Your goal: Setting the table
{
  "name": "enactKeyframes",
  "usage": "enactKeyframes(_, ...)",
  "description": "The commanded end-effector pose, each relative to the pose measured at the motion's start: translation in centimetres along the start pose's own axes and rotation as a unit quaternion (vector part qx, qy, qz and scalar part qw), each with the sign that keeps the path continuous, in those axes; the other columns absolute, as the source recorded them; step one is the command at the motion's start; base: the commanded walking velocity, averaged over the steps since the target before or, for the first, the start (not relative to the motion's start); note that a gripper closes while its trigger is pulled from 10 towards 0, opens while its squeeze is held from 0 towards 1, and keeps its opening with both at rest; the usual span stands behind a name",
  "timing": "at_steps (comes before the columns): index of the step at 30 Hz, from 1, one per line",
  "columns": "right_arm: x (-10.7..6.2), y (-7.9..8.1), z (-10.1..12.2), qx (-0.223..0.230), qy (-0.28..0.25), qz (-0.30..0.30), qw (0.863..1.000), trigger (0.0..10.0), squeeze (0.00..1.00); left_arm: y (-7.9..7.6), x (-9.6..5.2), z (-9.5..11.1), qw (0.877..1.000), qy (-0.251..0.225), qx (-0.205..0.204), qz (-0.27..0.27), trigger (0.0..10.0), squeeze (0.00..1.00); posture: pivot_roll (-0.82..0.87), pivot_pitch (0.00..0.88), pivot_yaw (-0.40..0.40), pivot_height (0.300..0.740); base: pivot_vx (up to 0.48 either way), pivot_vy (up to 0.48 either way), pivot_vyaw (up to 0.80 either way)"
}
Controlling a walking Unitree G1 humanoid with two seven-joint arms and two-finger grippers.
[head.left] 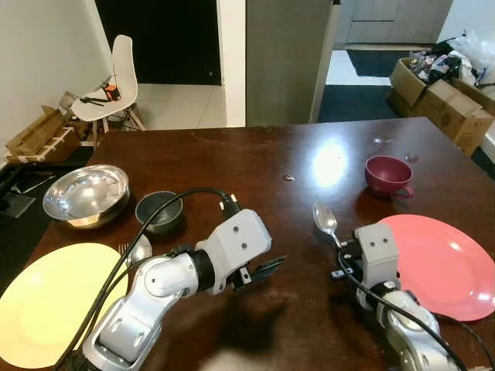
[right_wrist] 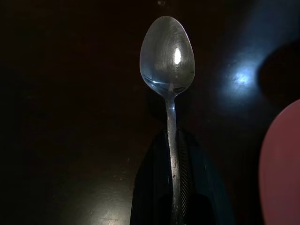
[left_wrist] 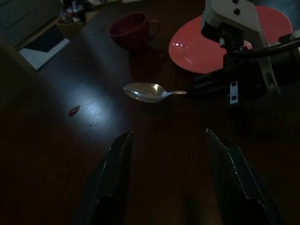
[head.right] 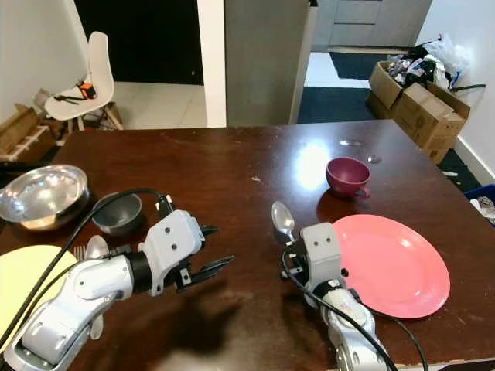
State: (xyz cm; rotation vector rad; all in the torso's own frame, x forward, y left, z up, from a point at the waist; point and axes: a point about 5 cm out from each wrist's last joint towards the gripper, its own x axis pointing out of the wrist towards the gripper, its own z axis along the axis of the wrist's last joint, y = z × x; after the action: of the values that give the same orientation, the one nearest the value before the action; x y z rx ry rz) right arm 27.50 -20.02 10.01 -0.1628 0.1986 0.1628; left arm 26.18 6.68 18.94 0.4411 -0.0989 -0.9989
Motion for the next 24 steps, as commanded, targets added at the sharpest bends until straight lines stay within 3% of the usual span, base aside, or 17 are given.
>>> enactKeyframes(1, -0.1, 0.5, -0.3, 0.014, 0.004, 0.008, 1.000, 10.0, 0.00, -0.1, 0.1, 0.0, 1.000, 0.003, -0.001, -0.013, 10.0, 0.00, -0.08, 0.000, 0.124, 0.740, 0.000, 0.000, 0.00)
enactKeyframes(16, 0.2, 0.8, -1.1, 0.030, 0.026, -0.013, 0.999, 10.0, 0.00, -0.8, 0.6, 0.1, 0.997, 0.007, -0.007, -0.081, 10.0, 0.00, -0.08, 0.000, 0.139, 0.740, 0.000, 0.000, 0.00)
enactKeyframes(24, 0.0, 1.1, -1.6, 0.037, 0.032, -0.017, 0.999, 10.0, 0.00, -0.6, 0.8, -0.5, 0.996, 0.018, -0.003, -0.082, 10.0, 0.00, -0.08, 0.000, 0.145, 0.740, 0.000, 0.000, 0.00)
